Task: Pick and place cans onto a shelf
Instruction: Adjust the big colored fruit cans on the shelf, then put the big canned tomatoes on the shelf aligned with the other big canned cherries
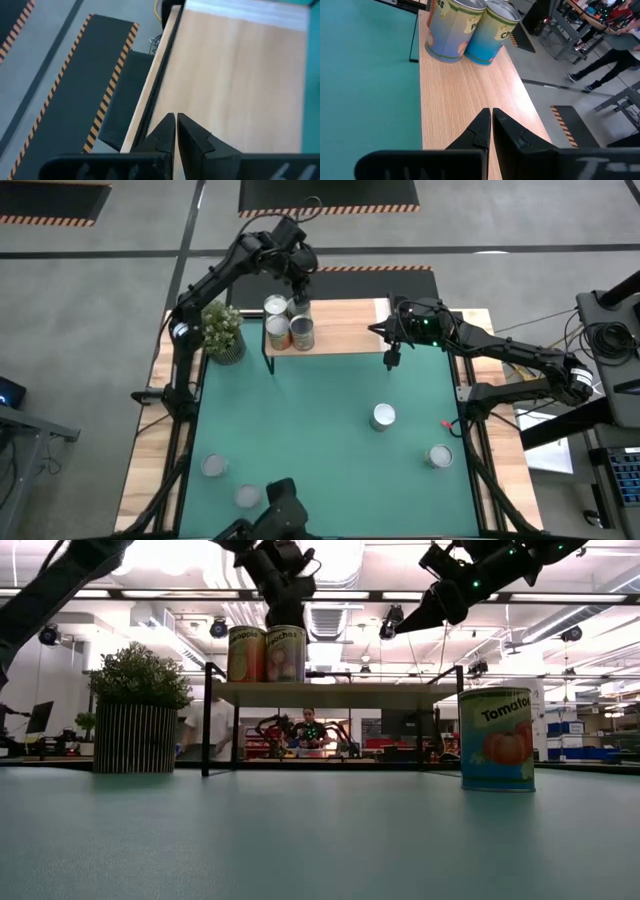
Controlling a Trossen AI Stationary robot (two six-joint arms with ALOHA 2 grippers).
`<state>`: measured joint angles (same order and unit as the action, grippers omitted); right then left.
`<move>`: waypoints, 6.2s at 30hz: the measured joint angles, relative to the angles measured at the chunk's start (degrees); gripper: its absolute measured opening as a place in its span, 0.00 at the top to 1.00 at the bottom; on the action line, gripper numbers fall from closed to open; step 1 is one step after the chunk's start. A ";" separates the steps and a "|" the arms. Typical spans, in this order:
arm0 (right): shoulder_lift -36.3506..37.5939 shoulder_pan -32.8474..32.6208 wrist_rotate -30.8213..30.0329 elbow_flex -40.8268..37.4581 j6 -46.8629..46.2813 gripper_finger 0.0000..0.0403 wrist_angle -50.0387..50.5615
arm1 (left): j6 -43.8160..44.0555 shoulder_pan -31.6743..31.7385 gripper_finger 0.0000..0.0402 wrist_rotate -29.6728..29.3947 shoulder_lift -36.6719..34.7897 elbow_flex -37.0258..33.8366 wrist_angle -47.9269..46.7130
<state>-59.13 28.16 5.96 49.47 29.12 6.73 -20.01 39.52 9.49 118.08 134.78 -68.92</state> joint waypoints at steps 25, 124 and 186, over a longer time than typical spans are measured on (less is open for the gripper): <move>0.00 0.00 0.00 -0.04 0.77 0.98 0.41 | 10.40 4.49 1.00 -24.07 -8.53 -1.44 -21.08; -3.21 -38.38 -16.93 13.73 -58.21 0.98 48.27 | -5.99 -57.15 1.00 -28.63 -58.31 -86.66 70.78; -9.25 -43.80 -17.77 -4.74 -49.70 0.21 27.97 | -3.25 -57.15 1.00 -28.68 -59.10 -85.72 70.65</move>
<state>-68.38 -15.64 -11.82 44.73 -20.58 34.70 -23.27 -17.63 -19.18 58.98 49.06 1.73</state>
